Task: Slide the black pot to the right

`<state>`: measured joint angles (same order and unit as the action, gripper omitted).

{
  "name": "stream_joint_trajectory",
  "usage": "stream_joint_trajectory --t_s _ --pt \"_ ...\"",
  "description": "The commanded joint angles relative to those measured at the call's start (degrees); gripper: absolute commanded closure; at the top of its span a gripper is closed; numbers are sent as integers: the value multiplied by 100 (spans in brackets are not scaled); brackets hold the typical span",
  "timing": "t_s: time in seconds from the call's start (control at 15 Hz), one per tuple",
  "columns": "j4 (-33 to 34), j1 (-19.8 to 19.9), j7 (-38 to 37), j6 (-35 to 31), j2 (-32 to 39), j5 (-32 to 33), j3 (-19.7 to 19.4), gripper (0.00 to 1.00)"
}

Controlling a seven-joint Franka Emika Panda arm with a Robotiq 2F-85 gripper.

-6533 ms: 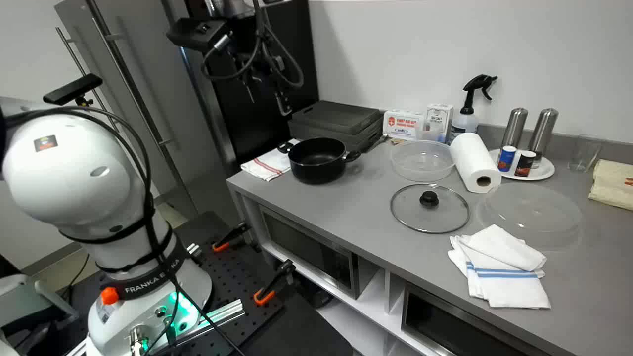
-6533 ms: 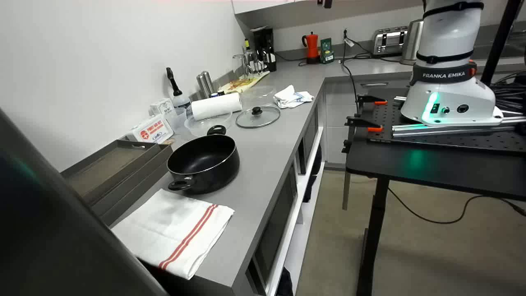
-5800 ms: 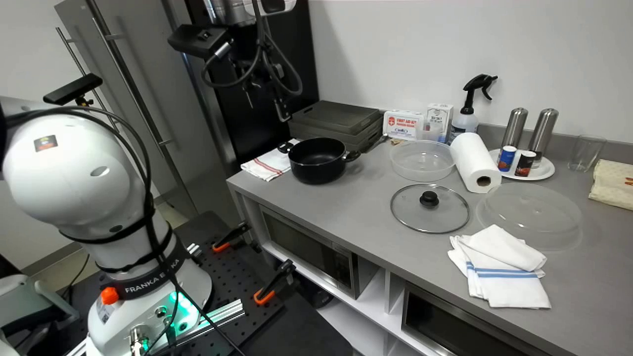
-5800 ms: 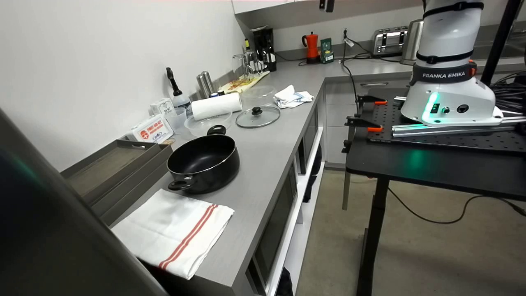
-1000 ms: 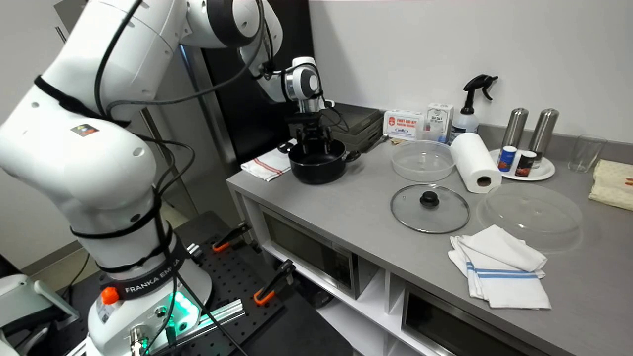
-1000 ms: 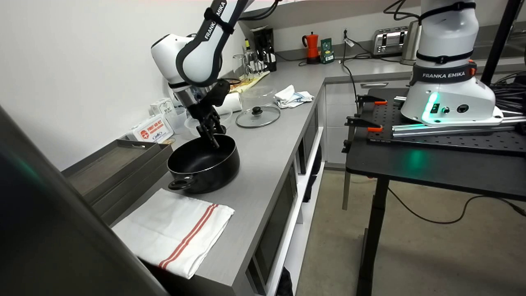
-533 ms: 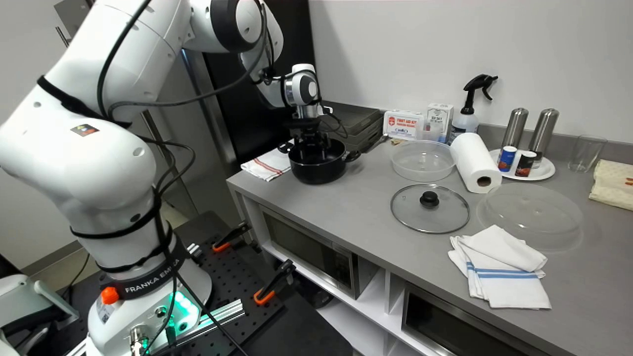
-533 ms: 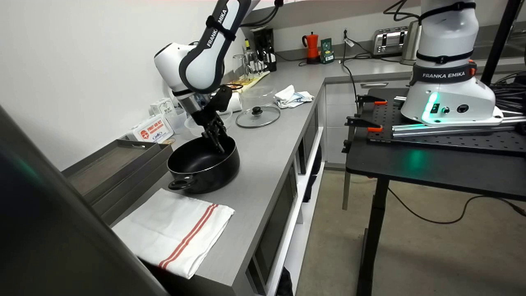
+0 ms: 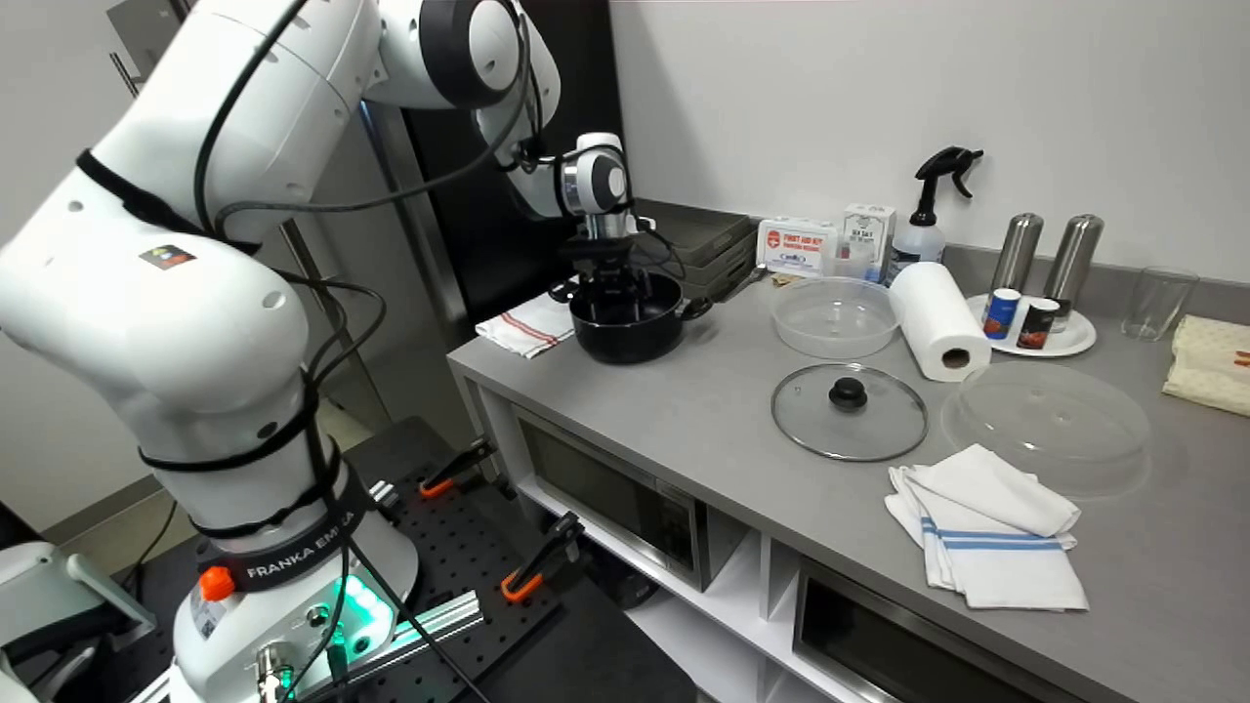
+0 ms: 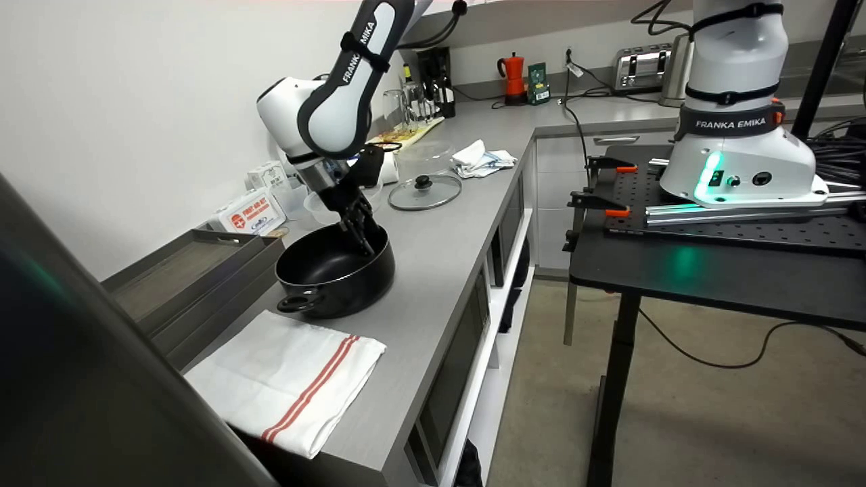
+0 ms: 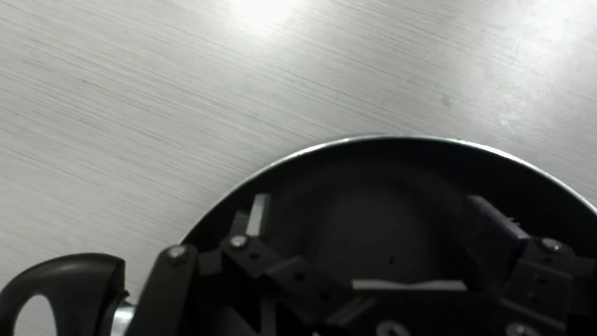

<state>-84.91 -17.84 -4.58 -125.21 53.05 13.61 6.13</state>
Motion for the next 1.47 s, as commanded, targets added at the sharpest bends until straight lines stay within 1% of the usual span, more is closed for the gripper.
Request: stream_joint_trajectory --t_s 0.0,0.87,1.4 --pt "110 22 176 139 73 -148 17 0" --pt "106 186 212 166 137 -235 -15 0" --pt "44 487 257 138 46 -260 -91 0"
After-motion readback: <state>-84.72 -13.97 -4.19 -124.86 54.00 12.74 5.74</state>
